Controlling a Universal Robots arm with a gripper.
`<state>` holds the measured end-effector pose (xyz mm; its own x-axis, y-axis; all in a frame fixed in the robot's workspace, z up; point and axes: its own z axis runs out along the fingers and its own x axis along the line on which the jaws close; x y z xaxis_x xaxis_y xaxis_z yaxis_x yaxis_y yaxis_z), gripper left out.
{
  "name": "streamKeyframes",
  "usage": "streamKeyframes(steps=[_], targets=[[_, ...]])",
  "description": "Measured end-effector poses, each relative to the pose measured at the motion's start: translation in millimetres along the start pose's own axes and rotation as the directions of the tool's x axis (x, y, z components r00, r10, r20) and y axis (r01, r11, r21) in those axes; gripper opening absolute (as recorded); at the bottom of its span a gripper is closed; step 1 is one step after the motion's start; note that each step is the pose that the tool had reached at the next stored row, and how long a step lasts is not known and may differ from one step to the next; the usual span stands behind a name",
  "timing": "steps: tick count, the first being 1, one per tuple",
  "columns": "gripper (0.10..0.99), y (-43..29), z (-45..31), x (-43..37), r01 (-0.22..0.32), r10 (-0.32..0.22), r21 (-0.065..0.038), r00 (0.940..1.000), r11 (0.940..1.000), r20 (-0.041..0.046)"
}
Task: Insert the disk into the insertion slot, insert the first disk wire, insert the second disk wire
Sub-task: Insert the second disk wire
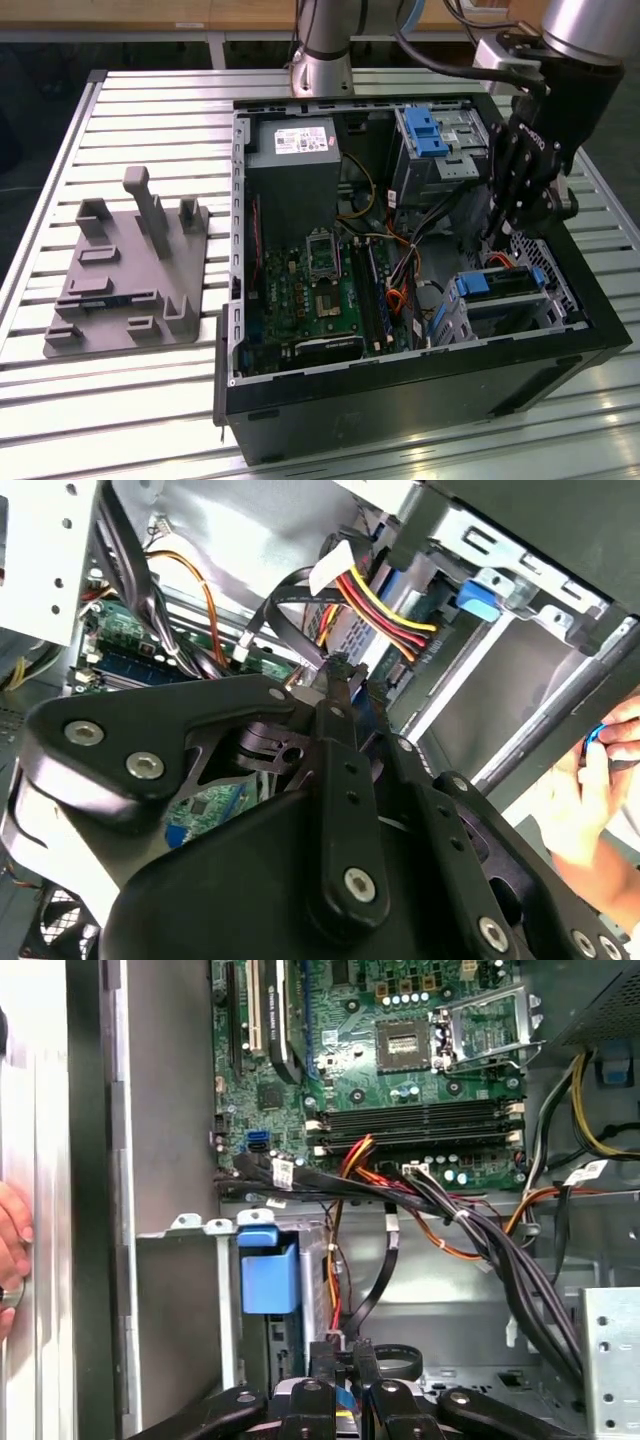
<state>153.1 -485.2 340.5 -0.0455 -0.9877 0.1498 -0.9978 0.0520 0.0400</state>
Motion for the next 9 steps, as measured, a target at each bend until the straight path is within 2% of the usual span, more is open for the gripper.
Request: streamKeyframes(steps=[3,4,9], targets=[[0.196,-0.4,1.2,7.0,0.000,0.000,0.000,1.0000,1.0000,0.0068],[0.196,-0.5,1.4,9.2,0.001,-0.001,-0.001,0.9999,1.0000,0.0129],[0.196,-0.9,2.8,17.9,0.003,-0.003,-0.003,0.9979,1.0000,0.0640]])
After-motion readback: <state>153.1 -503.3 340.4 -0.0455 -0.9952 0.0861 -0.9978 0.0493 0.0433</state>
